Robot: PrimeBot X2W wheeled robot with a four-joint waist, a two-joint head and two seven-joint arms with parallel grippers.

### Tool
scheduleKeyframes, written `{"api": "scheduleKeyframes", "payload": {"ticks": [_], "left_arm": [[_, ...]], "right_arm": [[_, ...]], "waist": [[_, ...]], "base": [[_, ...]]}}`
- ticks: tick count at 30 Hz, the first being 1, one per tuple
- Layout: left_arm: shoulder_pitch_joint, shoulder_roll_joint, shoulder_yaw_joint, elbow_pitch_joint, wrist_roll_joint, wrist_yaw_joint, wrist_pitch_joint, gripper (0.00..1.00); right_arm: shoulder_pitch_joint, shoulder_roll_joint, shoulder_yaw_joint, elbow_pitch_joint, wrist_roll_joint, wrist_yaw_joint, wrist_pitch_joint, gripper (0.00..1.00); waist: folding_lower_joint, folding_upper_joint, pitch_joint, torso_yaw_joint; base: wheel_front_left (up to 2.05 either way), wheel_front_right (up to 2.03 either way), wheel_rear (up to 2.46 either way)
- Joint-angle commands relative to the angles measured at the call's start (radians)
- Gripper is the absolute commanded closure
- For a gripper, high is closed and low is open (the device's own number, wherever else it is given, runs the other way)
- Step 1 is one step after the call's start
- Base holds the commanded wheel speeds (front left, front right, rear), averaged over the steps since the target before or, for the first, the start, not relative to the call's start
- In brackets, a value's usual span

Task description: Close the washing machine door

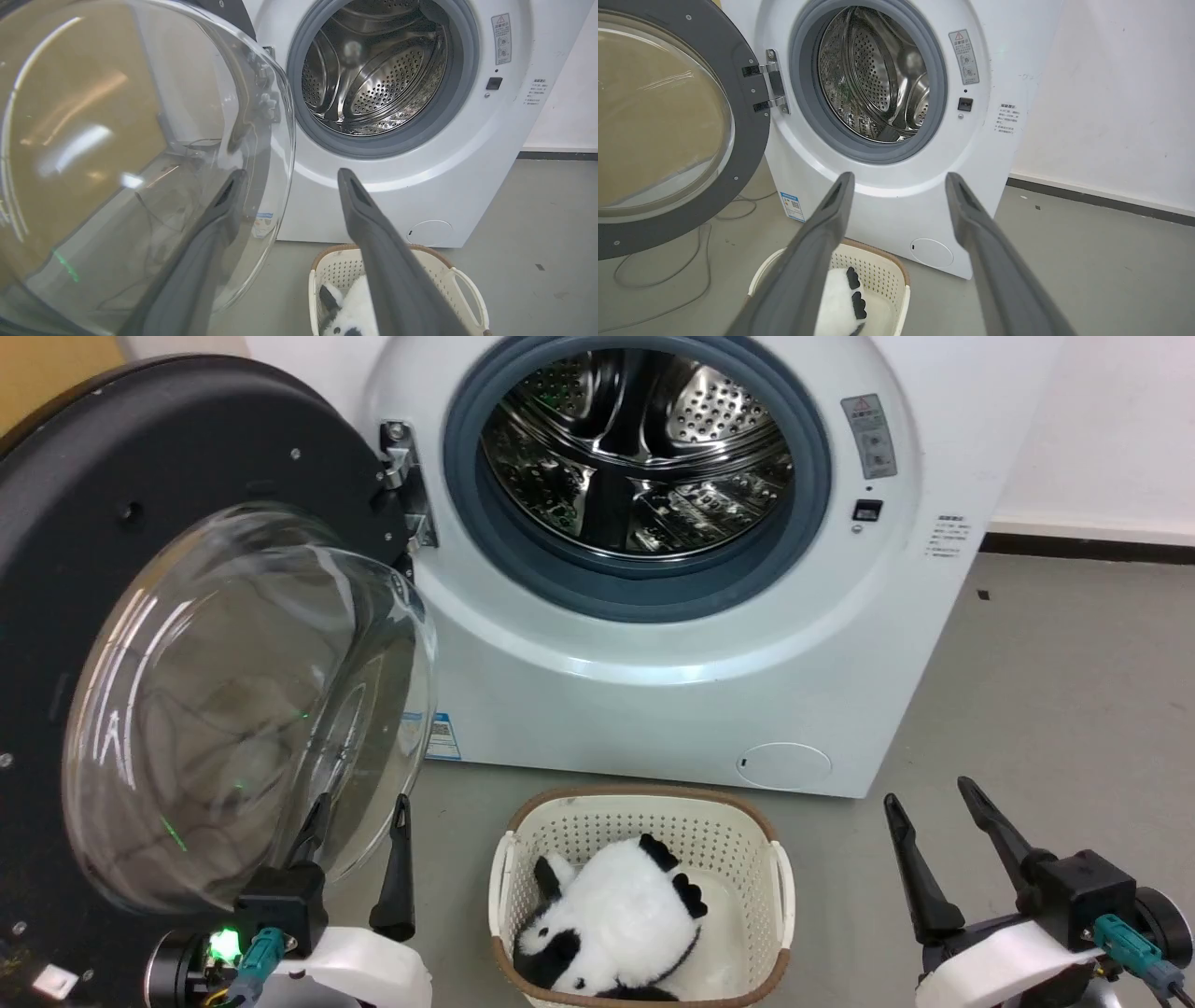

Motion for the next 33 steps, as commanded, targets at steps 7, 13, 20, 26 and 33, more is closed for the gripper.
{"api": "scheduleKeyframes", "payload": {"ticks": [7, 13, 20, 26, 33], "left_arm": [[0.015, 0.000, -0.004, -0.011, -0.017, 0.006, -0.025, 0.00], [0.019, 0.000, -0.003, -0.012, -0.022, 0.006, -0.035, 0.00], [0.030, 0.000, 0.003, -0.027, -0.031, 0.013, -0.050, 0.00], [0.036, 0.000, 0.007, -0.045, -0.041, 0.023, -0.063, 0.00], [0.051, 0.000, 0.012, -0.068, -0.053, 0.039, -0.077, 0.00]], "right_arm": [[0.014, 0.001, 0.007, -0.014, 0.019, 0.000, -0.023, 0.00], [0.016, 0.002, 0.011, -0.018, 0.025, 0.000, -0.034, 0.00], [0.009, 0.002, 0.028, -0.019, 0.029, 0.000, -0.048, 0.00], [-0.007, 0.002, 0.048, -0.016, 0.032, 0.000, -0.061, 0.00], [-0.027, 0.002, 0.074, -0.008, 0.034, 0.000, -0.075, 0.00]], "waist": [[0.0000, 0.0000, -0.001, 0.060], [0.0000, 0.0000, -0.003, 0.099], [0.0000, 0.0000, 0.002, 0.139], [0.0000, 0.0000, 0.011, 0.170], [0.0000, 0.0000, 0.021, 0.204]], "base": [[0.00, 0.00, 0.00], [0.00, 0.00, 0.00], [0.00, 0.00, 0.00], [0.00, 0.00, 0.00], [0.00, 0.00, 0.00]]}}
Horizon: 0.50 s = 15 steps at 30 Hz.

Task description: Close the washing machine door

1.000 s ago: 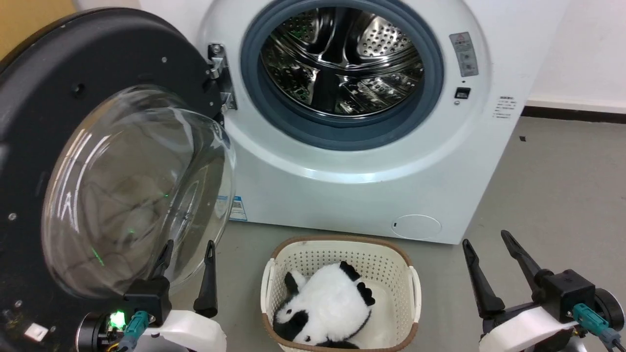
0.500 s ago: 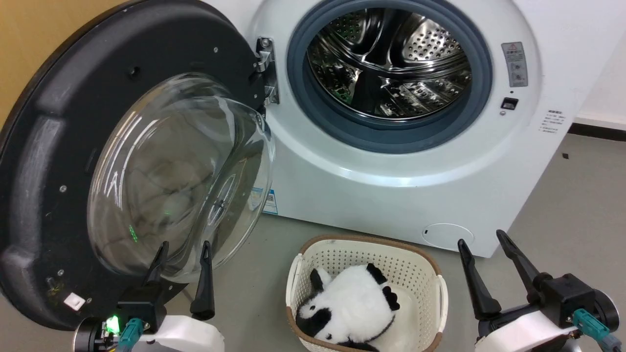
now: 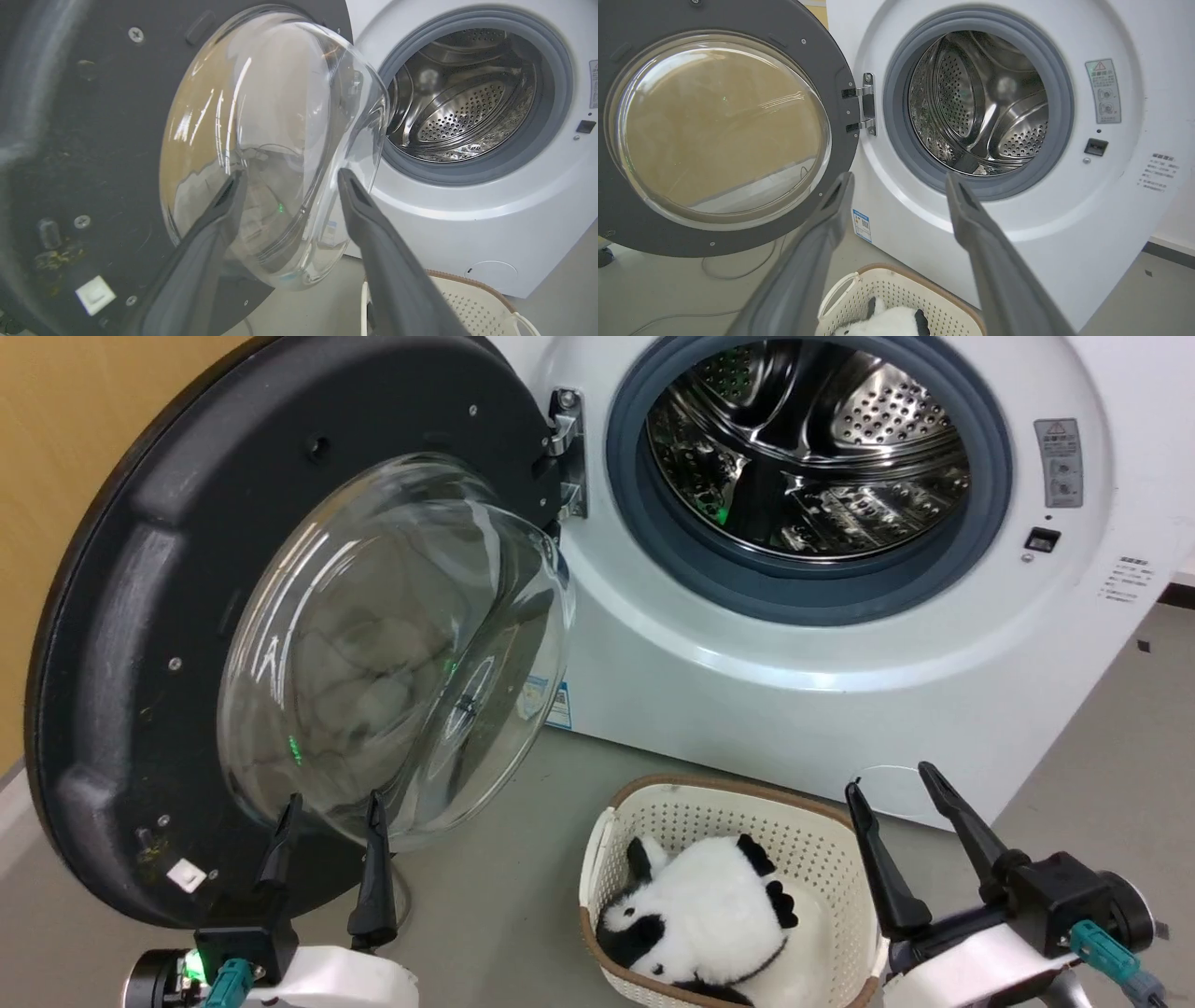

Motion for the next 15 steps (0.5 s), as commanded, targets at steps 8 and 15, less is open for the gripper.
{"api": "scheduleKeyframes", "payload": {"ticks": [8, 15], "left_arm": [[0.028, 0.000, 0.006, -0.028, -0.019, 0.017, -0.025, 0.00], [0.046, 0.000, 0.019, -0.048, -0.024, 0.024, -0.039, 0.00]], "right_arm": [[-0.038, -0.003, 0.029, 0.009, 0.019, -0.001, -0.024, 0.00], [-0.050, -0.007, 0.056, 0.017, 0.033, -0.001, -0.038, 0.00]], "waist": [[0.0000, 0.0000, 0.011, 0.042], [0.0000, 0.0000, 0.012, 0.074]], "base": [[0.00, 0.00, 0.00], [-0.02, -0.02, -0.02]]}}
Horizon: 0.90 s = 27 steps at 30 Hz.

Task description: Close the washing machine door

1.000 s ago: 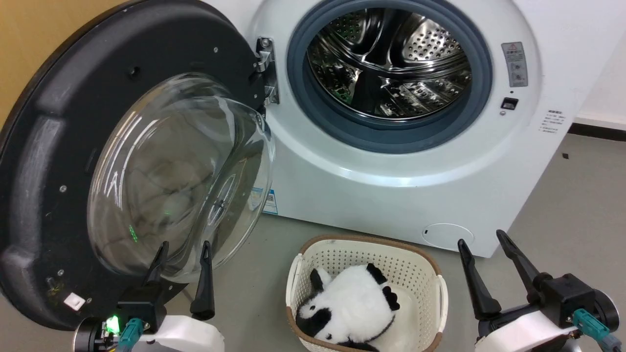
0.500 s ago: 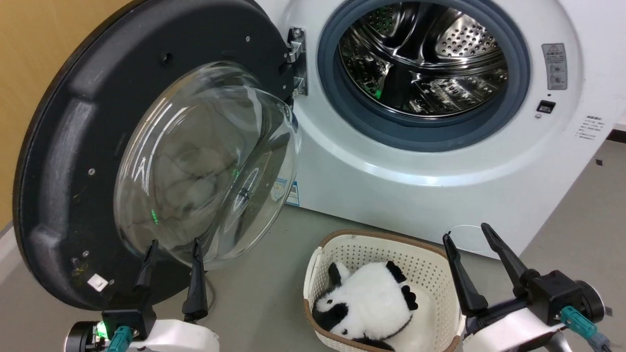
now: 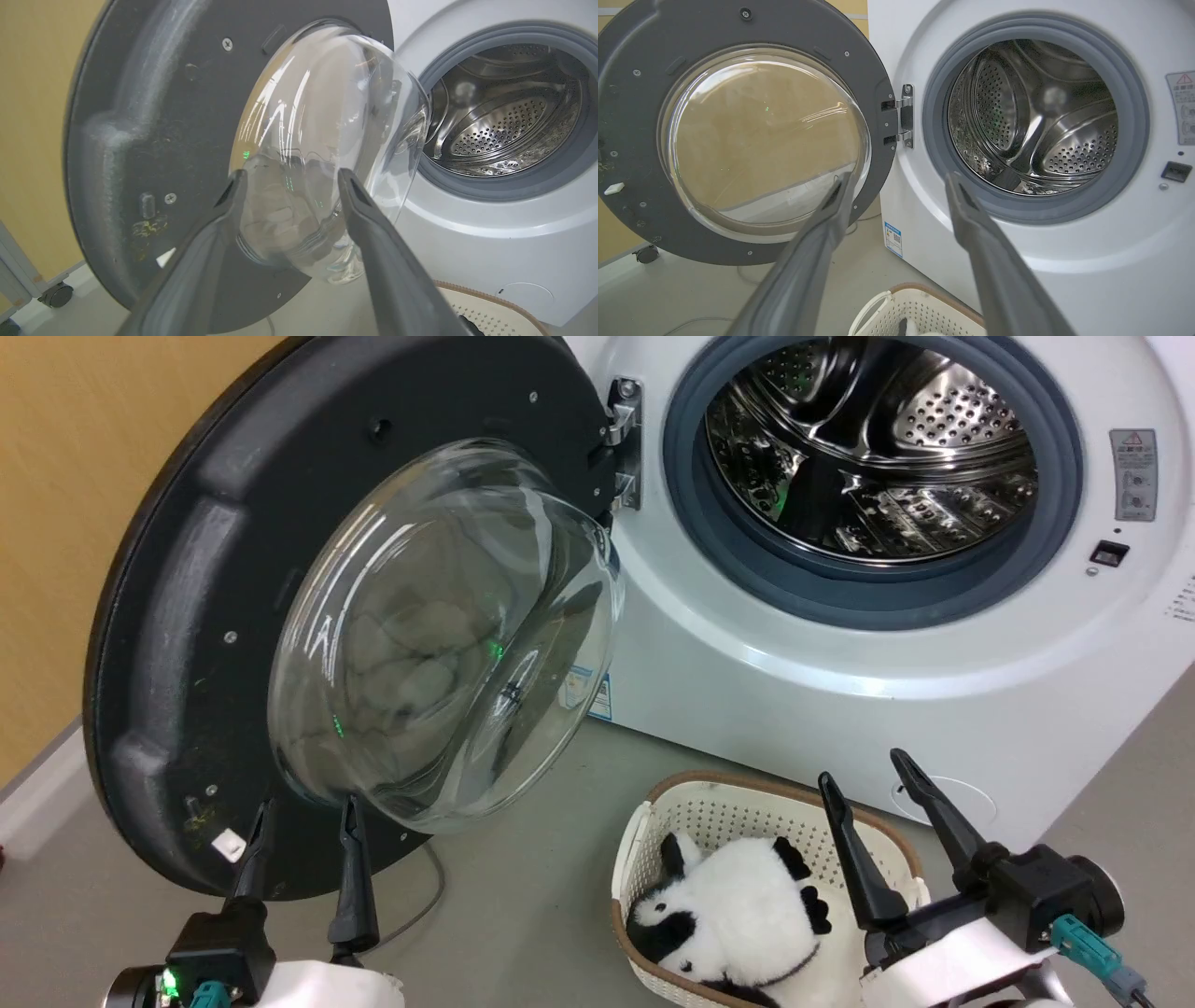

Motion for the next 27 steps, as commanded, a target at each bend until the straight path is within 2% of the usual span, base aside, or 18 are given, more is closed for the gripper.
{"api": "scheduleKeyframes", "payload": {"ticks": [1, 27], "left_arm": [[0.016, 0.000, 0.003, -0.009, -0.007, 0.007, -0.011, 0.00], [0.073, 0.001, 0.035, -0.095, -0.039, 0.043, -0.065, 0.00]], "right_arm": [[-0.017, -0.005, 0.007, 0.001, 0.008, -0.001, -0.011, 0.00], [-0.031, -0.028, 0.070, 0.001, 0.053, -0.001, -0.065, 0.00]], "waist": [[-0.0001, 0.0000, -0.001, 0.008], [-0.0001, 0.0000, 0.002, 0.119]], "base": [[-0.05, -0.05, -0.05], [-0.01, -0.01, -0.01]]}}
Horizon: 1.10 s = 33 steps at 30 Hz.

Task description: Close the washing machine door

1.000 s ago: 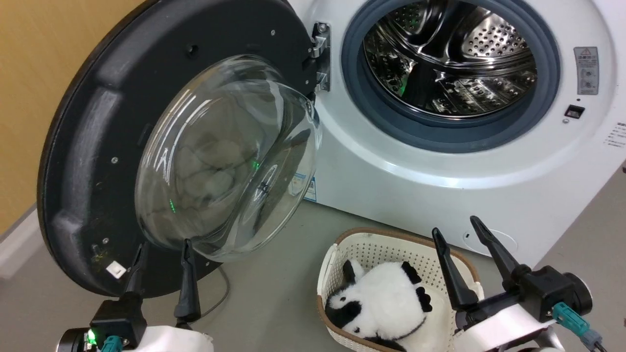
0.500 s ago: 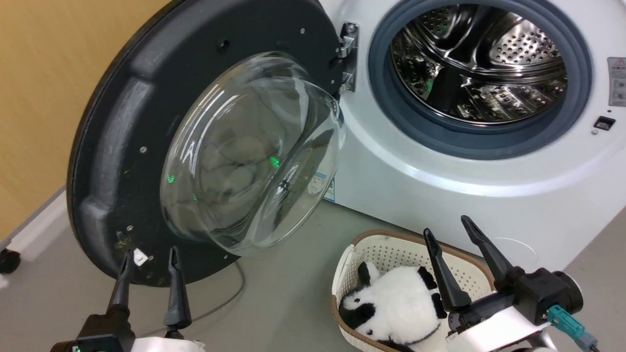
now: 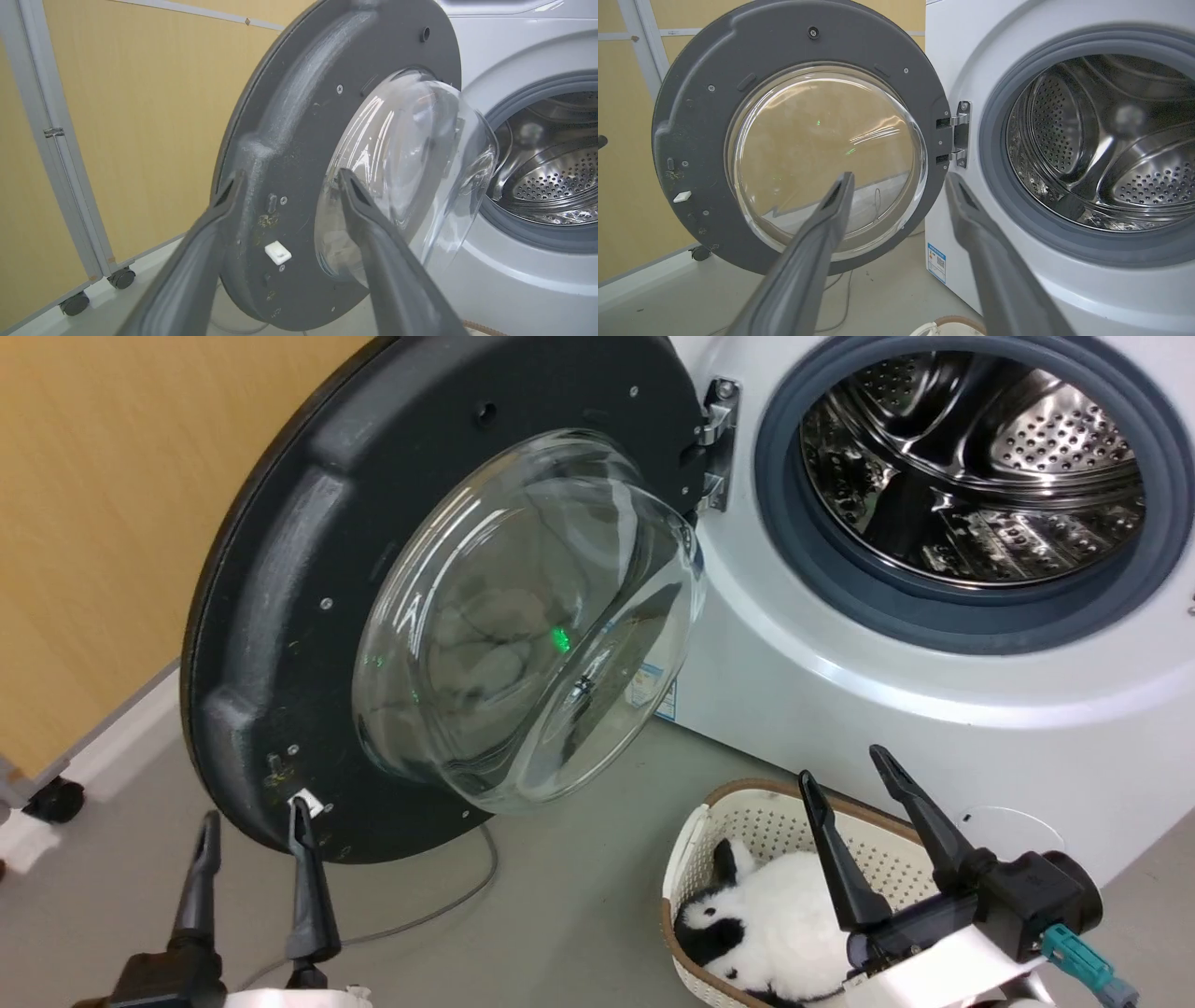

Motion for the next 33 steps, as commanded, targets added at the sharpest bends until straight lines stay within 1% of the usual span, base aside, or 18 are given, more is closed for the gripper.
{"api": "scheduleKeyframes", "payload": {"ticks": [1, 4, 5, 7, 10, 13, 14, 16, 19, 22, 25, 26, 27, 28, 30, 31, 33], "left_arm": [[0.012, 0.001, 0.007, -0.018, -0.006, 0.008, -0.010, 0.00], [0.016, 0.001, 0.011, -0.038, -0.010, 0.012, -0.016, 0.00], [0.018, 0.001, 0.013, -0.042, -0.011, 0.012, -0.018, 0.07], [0.019, 0.001, 0.016, -0.050, -0.013, 0.006, -0.022, 1.00], [0.015, 0.001, 0.021, -0.080, -0.019, 0.011, -0.029, 1.00], [-0.004, 0.001, 0.054, -0.107, -0.044, 0.006, -0.035, 1.00], [-0.013, 0.001, 0.070, -0.113, -0.052, -0.003, -0.037, 1.00], [-0.036, 0.003, 0.112, -0.118, -0.056, -0.035, -0.041, 1.00], [-0.093, 0.030, 0.189, -0.100, -0.080, -0.094, -0.047, 1.00], [-0.169, 0.085, 0.247, -0.024, -0.123, -0.155, -0.049, 1.00], [-0.271, 0.178, 0.324, 0.065, -0.184, -0.187, -0.049, 1.00], [-0.305, 0.212, 0.343, 0.105, -0.211, -0.195, -0.049, 1.00], [-0.305, 0.212, 0.343, 0.105, -0.211, -0.195, -0.049, 1.00], [-0.342, 0.242, 0.361, 0.143, -0.241, -0.202, -0.048, 1.00], [-0.408, 0.303, 0.379, 0.216, -0.297, -0.212, -0.031, 0.93], [-0.468, 0.352, 0.393, 0.288, -0.356, -0.218, -0.003, 1.00], [-0.521, 0.387, 0.391, 0.362, -0.433, -0.222, 0.050, 1.00]], "right_arm": [[-0.021, -0.007, 0.006, -0.003, 0.010, -0.001, -0.011, 0.00], [-0.021, -0.010, 0.010, -0.006, 0.012, -0.001, -0.017, 0.00], [-0.021, -0.010, 0.011, -0.008, 0.011, -0.001, -0.019, 0.00], [-0.019, -0.013, 0.012, -0.013, 0.010, -0.001, -0.023, 0.00], [-0.014, -0.018, 0.010, -0.023, 0.006, -0.001, -0.030, 0.00], [-0.007, -0.024, 0.004, -0.039, 0.001, -0.001, -0.036, 0.00], [-0.004, -0.026, 0.002, -0.046, -0.001, -0.001, -0.038, 0.00], [0.001, -0.032, -0.005, -0.060, -0.011, -0.001, -0.042, 0.00], [0.014, -0.033, -0.023, -0.087, -0.022, -0.001, -0.048, 0.00], [0.027, -0.034, -0.042, -0.115, -0.032, -0.001, -0.050, 0.00], [0.025, -0.039, -0.043, -0.135, -0.040, -0.001, -0.050, 0.00], [0.021, -0.041, -0.042, -0.139, -0.041, -0.001, -0.050, 0.00], [0.021, -0.041, -0.042, -0.139, -0.041, -0.001, -0.050, 0.00], [0.017, -0.043, -0.042, -0.142, -0.042, -0.001, -0.050, 0.00], [0.010, -0.047, -0.041, -0.147, -0.043, -0.001, -0.050, 0.00], [0.003, -0.052, -0.036, -0.150, -0.043, -0.001, -0.050, 0.00], [-0.003, -0.056, -0.033, -0.151, -0.044, -0.001, -0.050, 0.00]], "waist": [[0.0000, 0.0000, 0.002, 0.010], [0.0000, 0.0000, 0.004, 0.024], [0.0000, 0.0000, 0.006, 0.028], [0.0000, 0.0000, 0.010, 0.036], [0.0000, 0.0000, 0.019, 0.047], [0.0000, 0.0000, 0.029, 0.058], [0.0000, 0.0000, 0.033, 0.062], [0.0000, 0.0000, 0.046, 0.069], [0.0000, 0.0000, 0.056, 0.080], [0.0000, 0.0000, 0.070, 0.081], [0.0000, 0.0000, 0.093, 0.056], [0.0000, 0.0000, 0.101, 0.047], [0.0000, 0.0000, 0.101, 0.047], [0.0000, 0.0000, 0.109, 0.039], [0.0000, 0.0000, 0.123, 0.025], [0.0000, 0.0000, 0.136, 0.011], [0.0000, 0.0000, 0.146, 0.000]], "base": [[0.00, 0.00, 0.00], [0.00, 0.00, 0.00], [0.00, 0.00, 0.00], [0.00, 0.00, 0.00], [0.00, 0.00, 0.00], [0.00, 0.00, 0.00], [0.00, 0.00, 0.00], [0.00, 0.00, 0.00], [0.00, 0.00, 0.00], [0.00, 0.00, 0.00], [0.00, 0.00, 0.00], [0.00, 0.00, 0.00], [0.00, 0.00, 0.00], [0.00, 0.00, 0.00], [0.00, 0.00, 0.00], [0.00, 0.00, 0.00], [0.00, 0.00, 0.00]]}}
